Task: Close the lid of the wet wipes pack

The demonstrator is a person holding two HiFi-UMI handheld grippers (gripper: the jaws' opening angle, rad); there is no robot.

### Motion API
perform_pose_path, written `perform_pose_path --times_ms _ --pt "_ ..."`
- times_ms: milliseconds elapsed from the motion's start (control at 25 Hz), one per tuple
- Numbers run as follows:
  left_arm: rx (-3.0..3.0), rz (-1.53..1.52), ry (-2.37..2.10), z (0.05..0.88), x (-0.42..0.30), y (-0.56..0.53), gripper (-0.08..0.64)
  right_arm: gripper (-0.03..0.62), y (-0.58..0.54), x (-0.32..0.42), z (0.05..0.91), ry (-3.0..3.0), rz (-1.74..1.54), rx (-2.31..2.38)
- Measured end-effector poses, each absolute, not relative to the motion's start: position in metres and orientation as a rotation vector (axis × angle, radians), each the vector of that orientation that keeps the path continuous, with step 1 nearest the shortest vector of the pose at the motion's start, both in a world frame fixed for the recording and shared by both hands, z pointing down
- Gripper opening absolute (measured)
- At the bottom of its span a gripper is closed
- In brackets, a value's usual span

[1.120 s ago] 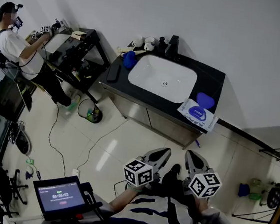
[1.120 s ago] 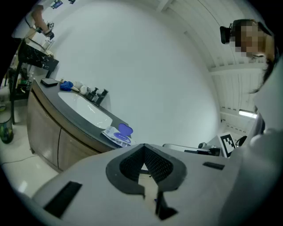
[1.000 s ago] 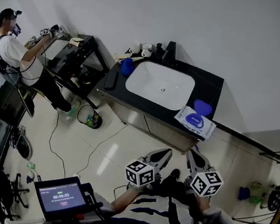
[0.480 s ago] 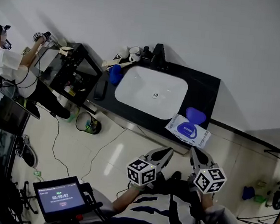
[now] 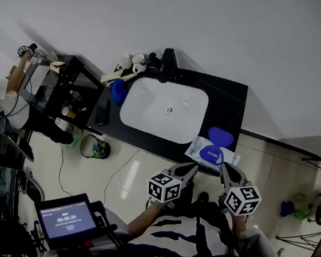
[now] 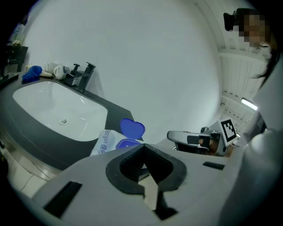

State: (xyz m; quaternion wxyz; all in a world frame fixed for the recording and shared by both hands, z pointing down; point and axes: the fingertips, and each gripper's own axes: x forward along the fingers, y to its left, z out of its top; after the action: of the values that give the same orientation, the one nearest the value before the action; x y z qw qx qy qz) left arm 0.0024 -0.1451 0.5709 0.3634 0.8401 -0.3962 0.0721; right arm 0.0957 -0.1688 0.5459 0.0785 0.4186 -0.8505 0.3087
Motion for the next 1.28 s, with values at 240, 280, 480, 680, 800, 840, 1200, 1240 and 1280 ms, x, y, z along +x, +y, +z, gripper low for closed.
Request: perform_pose_path --times_ms 240,280,480,680,800,840,1200,1240,1280 --pt "2.167 0.312 -0.920 0.599 -0.010 -0.184 0.001 -0.002 -0.213 0.106 0.568 -2.426 0.934 1.374" --pt "2.167 0.328 -0.907 0.604 -0.012 -0.189 0.000 -0.002 -0.219 0.109 0.572 -2.406 0.932 1.389" --pt "2.144 0.404 -0.830 0.627 -0.020 -0.214 0.001 -0.002 -0.263 0.120 0.594 -2.315 0.916 1.452" --pt "2.128 0.467 -0.781 0.641 -0.023 -0.226 0.001 -0.002 -0.302 0.140 0.615 -2.225 0.899 1.507" --pt "2.122 0.495 -0.761 0.644 -0.018 -0.219 0.002 -0.002 -0.308 0.147 0.631 -2.194 0.961 1.466" --pt "2.118 0.501 -0.756 0.645 -0.017 -0.218 0.000 -0.002 -0.309 0.145 0.635 -2.191 0.993 1.445" --pt "2.088 0.512 -0.731 0.649 -0.012 -0.211 0.001 -0.002 -0.279 0.124 0.607 -2.269 1.005 1.329" --pt "2.086 0.511 -0.733 0.649 -0.012 -0.211 0.000 -0.002 -0.273 0.120 0.603 -2.281 0.997 1.308" --pt "2.084 0.508 -0.735 0.649 -0.012 -0.211 0.000 -0.002 -0.266 0.115 0.600 -2.293 0.993 1.288"
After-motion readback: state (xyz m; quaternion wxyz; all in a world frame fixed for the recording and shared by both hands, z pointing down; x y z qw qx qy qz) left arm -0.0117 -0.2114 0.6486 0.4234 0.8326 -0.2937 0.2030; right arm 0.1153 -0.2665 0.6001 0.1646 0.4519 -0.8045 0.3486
